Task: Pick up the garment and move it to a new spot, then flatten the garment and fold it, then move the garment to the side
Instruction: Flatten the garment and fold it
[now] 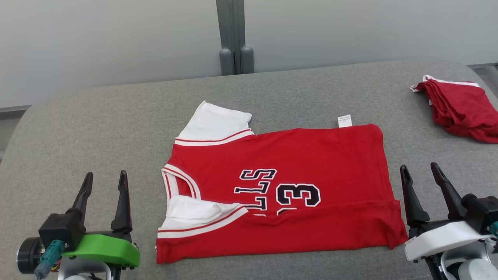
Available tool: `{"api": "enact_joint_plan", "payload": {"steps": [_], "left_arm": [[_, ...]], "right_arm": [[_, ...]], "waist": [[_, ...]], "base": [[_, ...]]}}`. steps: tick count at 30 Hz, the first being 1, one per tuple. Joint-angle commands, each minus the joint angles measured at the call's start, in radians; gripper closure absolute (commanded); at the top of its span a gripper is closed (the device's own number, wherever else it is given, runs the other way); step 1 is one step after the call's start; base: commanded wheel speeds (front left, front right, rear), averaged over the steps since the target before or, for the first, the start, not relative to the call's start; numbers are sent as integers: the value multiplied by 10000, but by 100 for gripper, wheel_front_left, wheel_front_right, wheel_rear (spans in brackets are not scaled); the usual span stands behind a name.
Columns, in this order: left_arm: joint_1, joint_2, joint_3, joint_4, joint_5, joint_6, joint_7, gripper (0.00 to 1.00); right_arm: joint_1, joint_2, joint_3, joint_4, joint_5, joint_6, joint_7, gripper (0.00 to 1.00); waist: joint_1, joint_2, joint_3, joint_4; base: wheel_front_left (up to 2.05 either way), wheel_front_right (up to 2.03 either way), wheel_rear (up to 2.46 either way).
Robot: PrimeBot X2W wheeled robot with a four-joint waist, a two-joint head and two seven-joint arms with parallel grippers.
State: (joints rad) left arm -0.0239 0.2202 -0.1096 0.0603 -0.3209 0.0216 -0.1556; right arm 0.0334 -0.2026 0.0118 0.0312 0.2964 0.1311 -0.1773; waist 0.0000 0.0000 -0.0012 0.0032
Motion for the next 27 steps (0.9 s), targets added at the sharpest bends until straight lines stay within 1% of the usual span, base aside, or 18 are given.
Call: {"api": "enact_joint_plan", "payload": {"steps": [1,27], "left_arm": [[156,95,41,-47,-75,56,-72,0],[378,196,-21,68,-181,297,-287,0]], "right_arm": [[115,14,-27,50,40,-6,40,0],[174,61,21,147,47,-6,221,0]], "waist": [[0,0,-6,-1],[0,0,-74,129]], "base": [[0,0,0],[0,0,0]]}}
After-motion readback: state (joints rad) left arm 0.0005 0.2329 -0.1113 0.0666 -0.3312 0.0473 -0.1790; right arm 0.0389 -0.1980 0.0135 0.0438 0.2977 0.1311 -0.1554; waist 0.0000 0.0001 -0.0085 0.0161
